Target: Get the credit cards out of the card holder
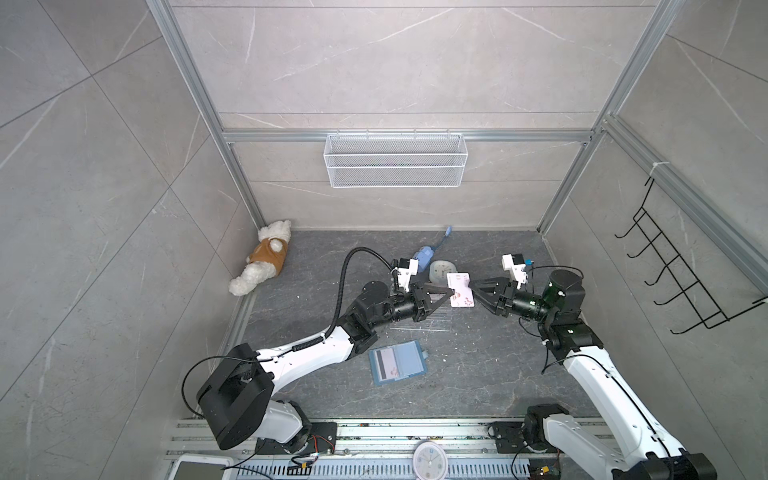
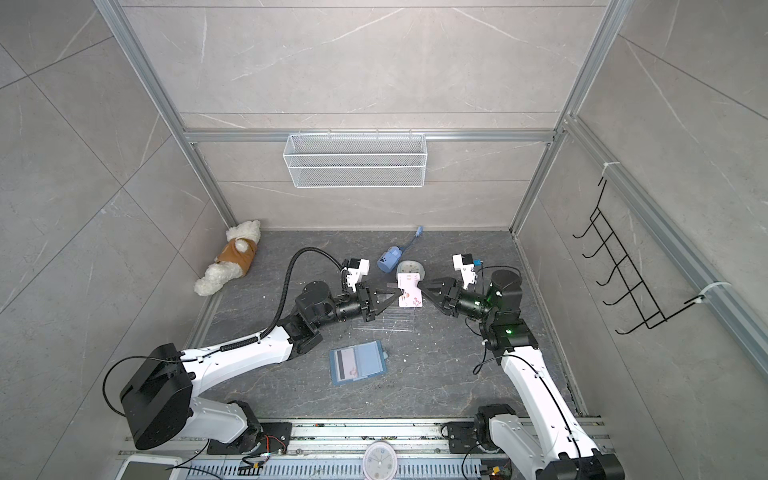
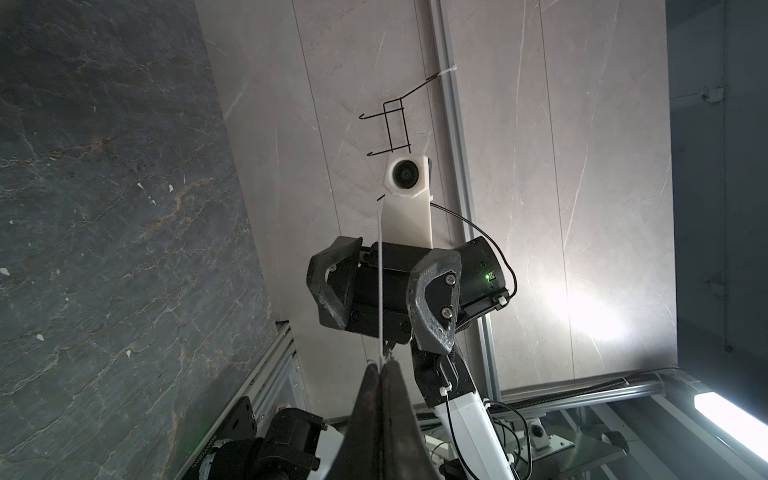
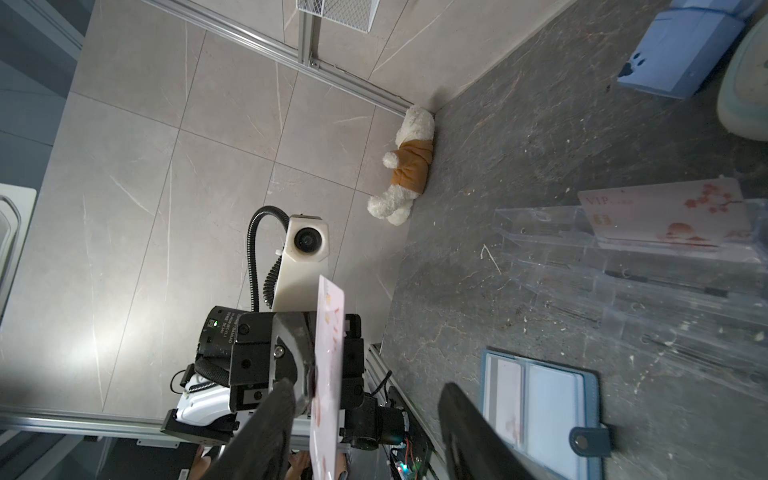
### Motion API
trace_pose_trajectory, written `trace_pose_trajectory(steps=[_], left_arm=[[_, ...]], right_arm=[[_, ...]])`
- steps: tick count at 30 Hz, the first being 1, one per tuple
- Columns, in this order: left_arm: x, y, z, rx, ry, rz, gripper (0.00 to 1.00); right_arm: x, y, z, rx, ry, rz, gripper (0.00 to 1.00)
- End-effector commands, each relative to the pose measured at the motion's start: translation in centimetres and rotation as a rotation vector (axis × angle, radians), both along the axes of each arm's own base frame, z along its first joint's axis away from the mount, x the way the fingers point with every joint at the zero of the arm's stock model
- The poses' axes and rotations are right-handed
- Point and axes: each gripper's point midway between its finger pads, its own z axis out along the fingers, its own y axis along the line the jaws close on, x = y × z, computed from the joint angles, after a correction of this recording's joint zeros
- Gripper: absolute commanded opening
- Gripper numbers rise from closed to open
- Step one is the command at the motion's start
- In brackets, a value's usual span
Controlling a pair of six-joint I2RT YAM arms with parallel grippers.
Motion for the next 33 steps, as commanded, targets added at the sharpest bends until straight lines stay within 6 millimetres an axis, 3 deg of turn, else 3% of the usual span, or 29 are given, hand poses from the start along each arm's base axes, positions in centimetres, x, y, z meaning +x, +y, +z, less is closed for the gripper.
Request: trace_pose_trajectory(steps=[1, 5, 11, 17, 22, 26, 29, 33], left_arm=[[-0.8, -0.5, 2.4, -0.076, -0.045, -0.046, 0.0], [-0.9, -0.7, 2.1, -0.073, -0.043, -0.052, 0.0], [-0.7, -1.1, 1.8, -0.072, -0.039, -0.057, 0.0], [-0.6, -1.3, 1.1, -0.061, -0.027, -0.058, 0.0], [-0.6, -1.5, 0.7, -0.055, -0.022, -0.069, 0.0], [-0.7, -1.5, -0.4, -0.021, -0.017, -0.074, 0.01], [-0.6, -0.9, -0.7, 0.026, -0.039, -0.051, 0.41], [-0.6, 0.7, -1.1, 0.151, -0.08, 0.018, 0.72]], right_arm=[[-0.3, 0.2, 0.7, 0.026, -0.033, 0.032, 0.52], [-0.5, 0.2, 0.4, 0.03, -0.029, 0.04, 0.46], [-0.8, 0.3, -0.4, 0.019, -0.013, 0.052, 0.27], [-1.2, 0.5, 0.1, 0.029, -0.023, 0.071, 0.18], [-1.6, 0.6, -0.3, 0.031, -0.012, 0.089, 0.0], [-2.1, 0.6, -0.3, 0.015, -0.017, 0.1, 0.0], [-2.6, 0.5, -0.5, -0.023, -0.022, 0.102, 0.0], [-3.3, 0.3, -0.4, -0.076, -0.035, 0.096, 0.0]])
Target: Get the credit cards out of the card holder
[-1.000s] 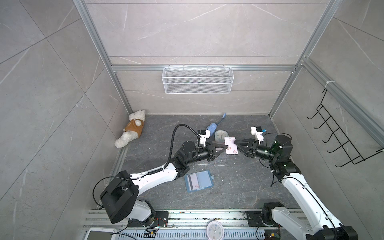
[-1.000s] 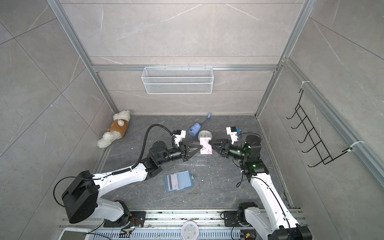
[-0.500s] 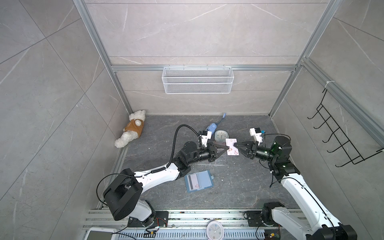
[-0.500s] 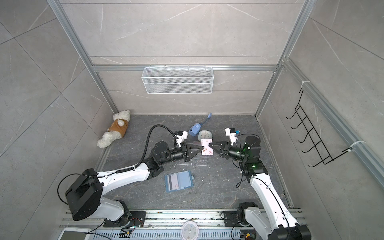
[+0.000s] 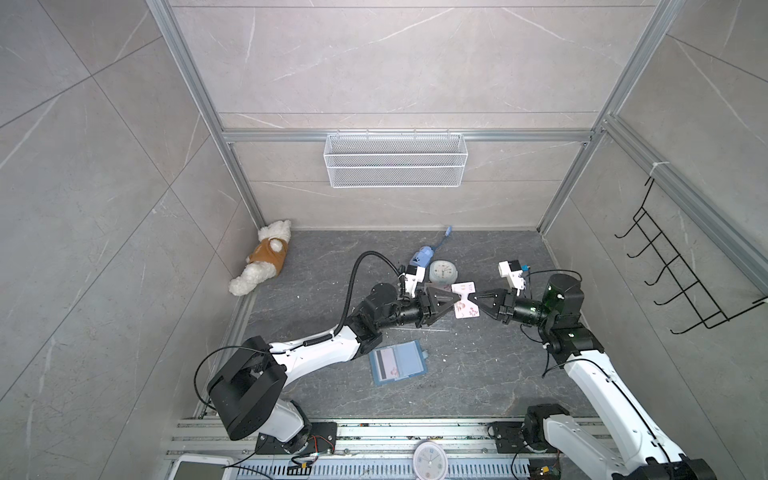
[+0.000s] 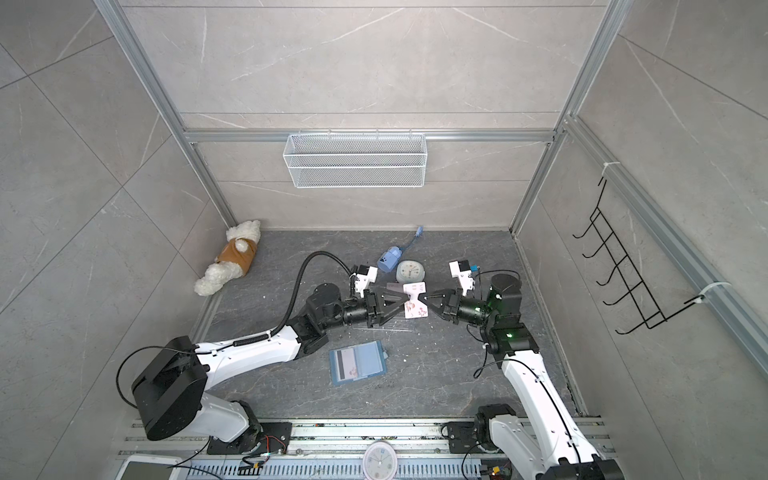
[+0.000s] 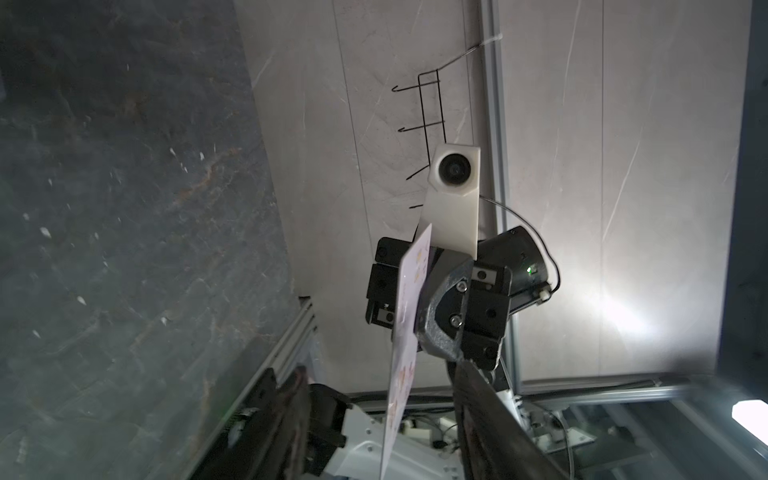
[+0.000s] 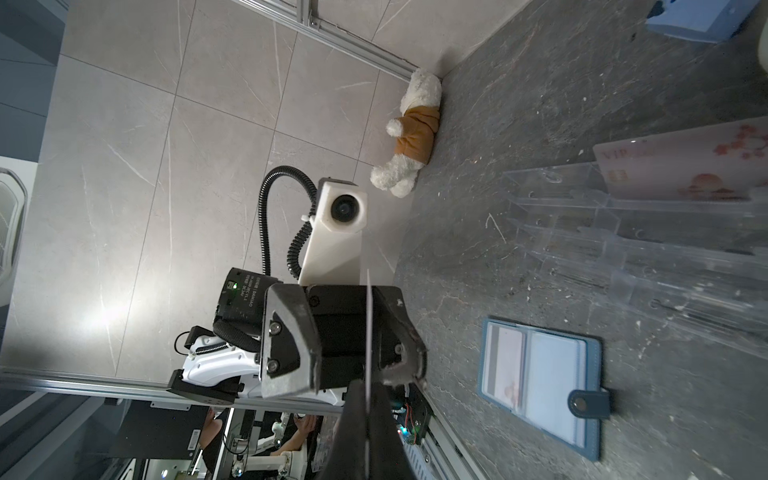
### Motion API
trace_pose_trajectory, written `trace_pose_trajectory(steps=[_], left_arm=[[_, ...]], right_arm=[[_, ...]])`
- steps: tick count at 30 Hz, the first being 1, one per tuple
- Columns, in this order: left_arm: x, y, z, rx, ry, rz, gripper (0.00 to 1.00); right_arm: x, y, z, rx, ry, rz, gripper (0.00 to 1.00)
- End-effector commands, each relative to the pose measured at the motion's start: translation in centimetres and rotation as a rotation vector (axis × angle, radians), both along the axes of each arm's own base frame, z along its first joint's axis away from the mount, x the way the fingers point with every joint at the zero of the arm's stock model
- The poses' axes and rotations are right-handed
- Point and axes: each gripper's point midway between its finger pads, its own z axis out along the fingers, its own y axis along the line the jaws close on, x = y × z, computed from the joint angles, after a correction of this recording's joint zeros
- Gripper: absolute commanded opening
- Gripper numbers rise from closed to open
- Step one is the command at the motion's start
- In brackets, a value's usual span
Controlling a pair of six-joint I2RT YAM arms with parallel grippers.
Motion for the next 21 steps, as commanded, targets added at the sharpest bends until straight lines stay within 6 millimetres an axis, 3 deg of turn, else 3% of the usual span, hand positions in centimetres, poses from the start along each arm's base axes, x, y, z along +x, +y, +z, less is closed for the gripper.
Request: trace_pose_trajectory(steps=[1, 5, 9, 13, 21], left_arm=[[-0.3, 2.1, 2.6, 0.067, -0.131, 0.058, 0.76], [-0.4, 5.5, 3.0, 0.256, -0.224, 0.152, 0.78], [-0.4, 10.1, 3.9, 0.415, -0.327, 0.281, 0.86], [-0.6, 14.6, 5.3, 0.561, -0.441, 0.382, 0.87], [-0.5, 20.7, 7.1, 0.77, -0.651, 0.532, 1.0]], right_arm=[[-1.4, 0.0, 1.0, -0.06, -0.064, 0.023, 0.0], [-2.4, -0.3, 1.3, -0.122, -0.086, 0.028, 0.0], [-3.2, -0.9, 1.2, -0.214, -0.109, 0.015, 0.0], [-3.4, -1.1, 1.7, -0.277, -0.127, 0.03, 0.0], [-2.9, -1.8, 3.9, -0.378, -0.238, 0.007, 0.0]])
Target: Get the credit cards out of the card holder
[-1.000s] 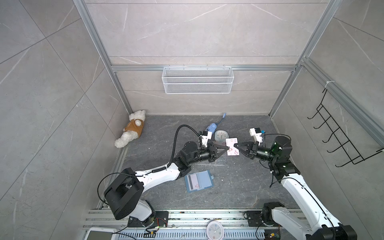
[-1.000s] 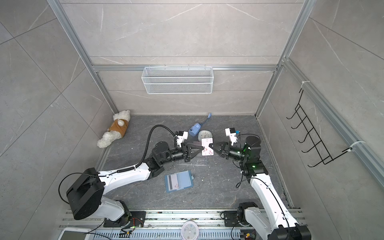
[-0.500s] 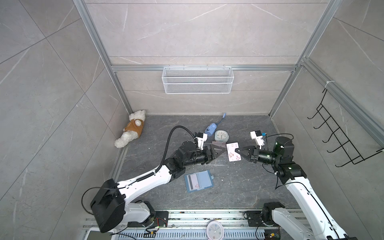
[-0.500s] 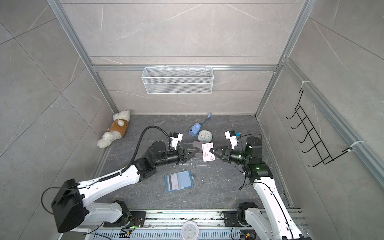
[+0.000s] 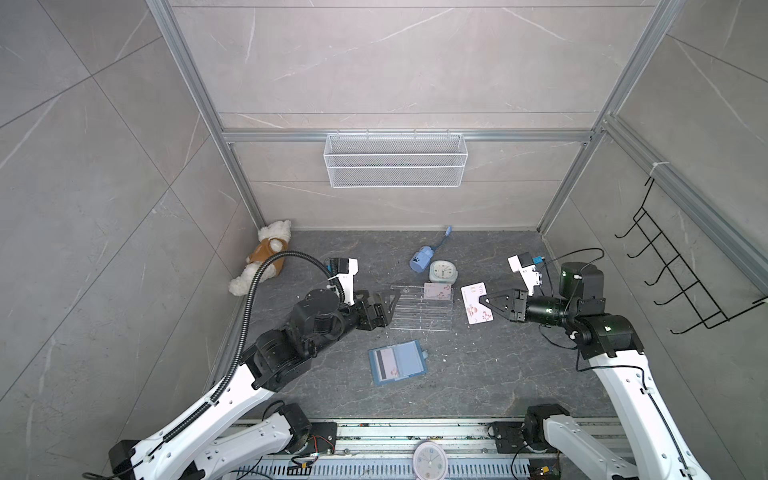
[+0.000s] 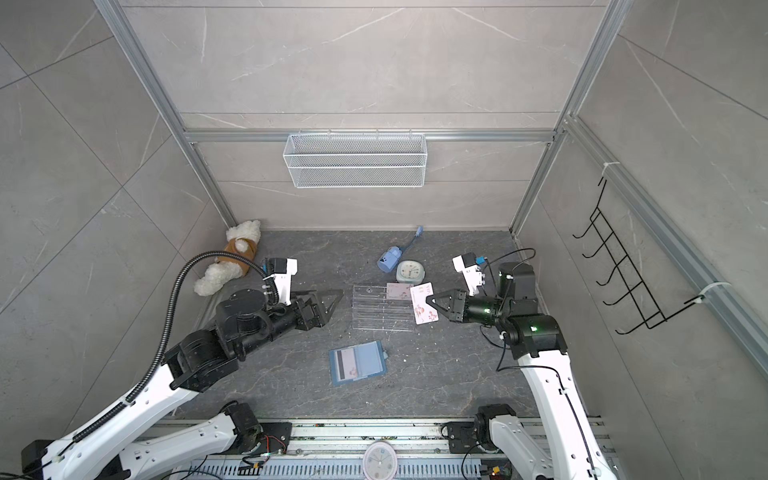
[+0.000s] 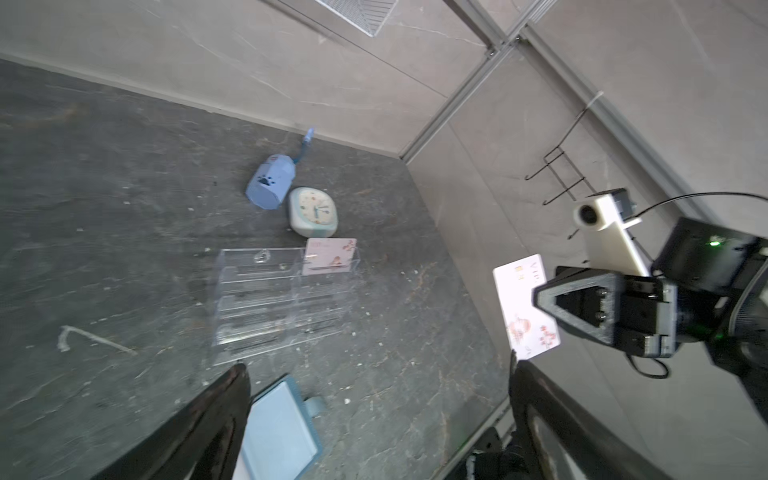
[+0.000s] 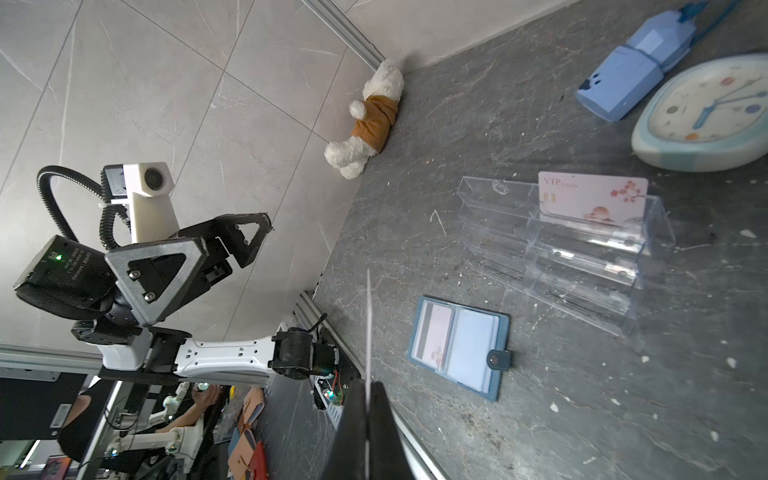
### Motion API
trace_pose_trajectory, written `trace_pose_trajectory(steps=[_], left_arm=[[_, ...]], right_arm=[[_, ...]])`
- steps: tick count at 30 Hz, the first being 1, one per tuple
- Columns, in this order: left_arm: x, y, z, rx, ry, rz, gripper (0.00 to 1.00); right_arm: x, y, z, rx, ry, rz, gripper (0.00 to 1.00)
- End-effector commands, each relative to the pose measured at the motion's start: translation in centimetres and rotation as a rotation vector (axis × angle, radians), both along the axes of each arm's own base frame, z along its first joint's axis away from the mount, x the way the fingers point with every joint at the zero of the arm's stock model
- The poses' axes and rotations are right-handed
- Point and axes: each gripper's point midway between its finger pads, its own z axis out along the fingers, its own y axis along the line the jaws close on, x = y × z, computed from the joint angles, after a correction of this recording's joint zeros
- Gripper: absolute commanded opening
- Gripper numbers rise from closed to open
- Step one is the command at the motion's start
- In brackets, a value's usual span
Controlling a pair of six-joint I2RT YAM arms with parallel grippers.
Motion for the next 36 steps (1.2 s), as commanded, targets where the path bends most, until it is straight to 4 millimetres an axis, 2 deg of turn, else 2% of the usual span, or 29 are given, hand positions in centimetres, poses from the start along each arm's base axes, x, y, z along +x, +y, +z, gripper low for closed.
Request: trace_pose_trajectory(steps=[1, 6, 14, 18, 23, 27, 33, 36], left_arm=[[0.7, 3.2, 0.3, 0.215, -0.124, 0.086, 1.0], [1.2, 3.8, 1.1, 0.286, -0.231, 0.094, 1.0], [0.2, 4.3, -0.3, 0.248, -0.27, 0.076, 1.0], [0.3, 4.9, -1.3, 0.224, -0.25, 0.115, 1.0], [0.4, 4.4, -2.5, 0.246, -0.195, 0.098, 1.0], [0.2, 4.5, -2.6, 0.252, -0.161, 0.093, 1.0], [-0.4, 5.1, -2.7, 0.22, -0.173, 0.096, 1.0], [-0.7, 5.5, -3.3, 0.236, -0.16, 0.093, 1.0]], right_arm=[[-0.3, -0.5, 0.5, -0.079, -0.065, -0.001, 0.0], [0.0, -1.0, 1.9, -0.132, -0.164, -0.014, 0.0], [0.1, -1.2, 3.1, -0.206, -0.285, 0.016, 0.0], [-0.2, -0.8, 2.7, -0.213, -0.338, 0.068, 0.0], [0.1, -0.9, 1.5, -0.252, -0.395, 0.081, 0.0], [0.2, -0.5, 0.9, -0.259, -0.445, 0.127, 0.0], [1.9, -0.9, 0.0, -0.341, -0.469, 0.147, 0.0], [2.1, -0.8, -0.4, -0.36, -0.451, 0.19, 0.0]])
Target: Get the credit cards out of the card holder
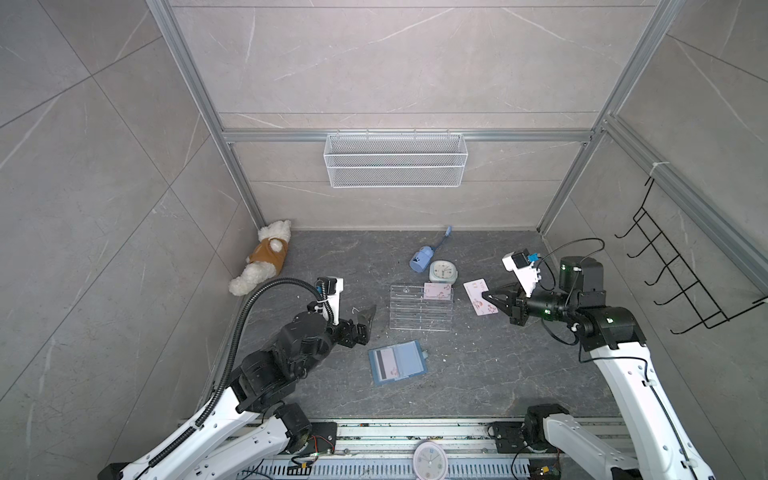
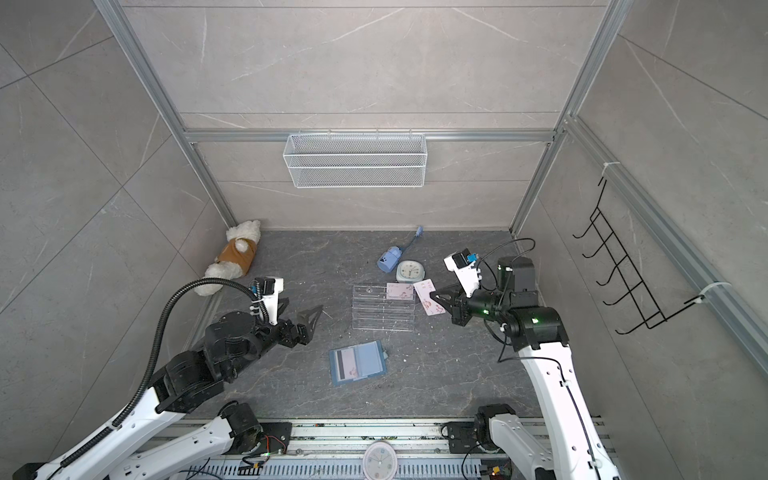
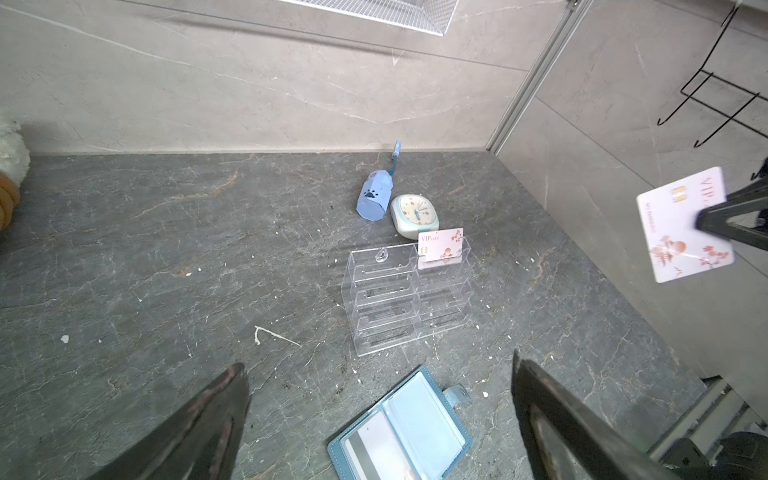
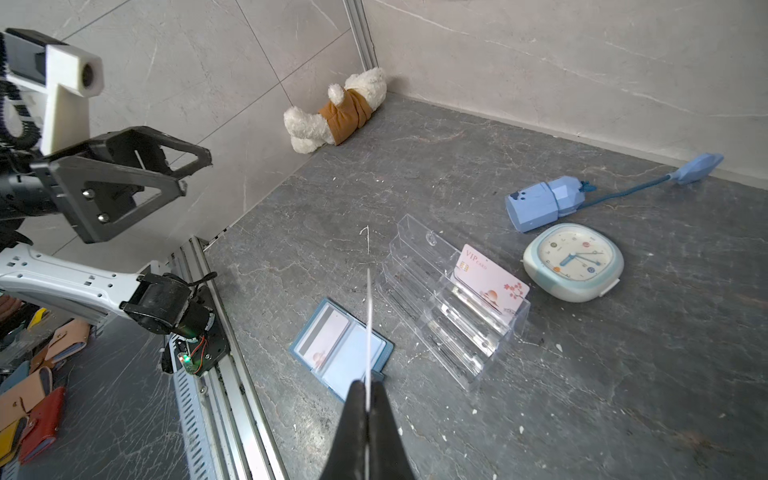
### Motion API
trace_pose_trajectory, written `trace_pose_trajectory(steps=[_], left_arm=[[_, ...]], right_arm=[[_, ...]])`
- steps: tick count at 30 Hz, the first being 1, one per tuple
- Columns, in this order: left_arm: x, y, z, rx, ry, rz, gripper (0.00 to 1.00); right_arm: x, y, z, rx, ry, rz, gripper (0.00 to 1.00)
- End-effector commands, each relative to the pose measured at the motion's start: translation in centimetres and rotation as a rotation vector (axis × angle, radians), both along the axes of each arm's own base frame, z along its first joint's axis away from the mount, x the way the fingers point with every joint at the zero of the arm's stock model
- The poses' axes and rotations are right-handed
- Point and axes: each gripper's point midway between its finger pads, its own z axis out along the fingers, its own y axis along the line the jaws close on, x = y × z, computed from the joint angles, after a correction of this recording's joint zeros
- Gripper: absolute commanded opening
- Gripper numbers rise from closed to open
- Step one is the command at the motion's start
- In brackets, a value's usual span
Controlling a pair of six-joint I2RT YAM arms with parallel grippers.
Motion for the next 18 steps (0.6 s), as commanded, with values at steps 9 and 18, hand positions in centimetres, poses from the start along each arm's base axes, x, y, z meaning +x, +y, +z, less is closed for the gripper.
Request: trace_pose_trajectory(steps=[9, 18], left_arm=[[-0.8, 1.8, -0.9, -0.008, 0.006, 0.038, 1.0], [-1.3, 2.7, -2.1, 0.025, 0.023, 0.05, 1.0]], right_arm=[[0.5, 0.0, -1.1, -0.075, -0.072, 0.055, 0.0], [1.8, -0.4, -2.2, -0.168, -0.082, 0.086, 0.0]])
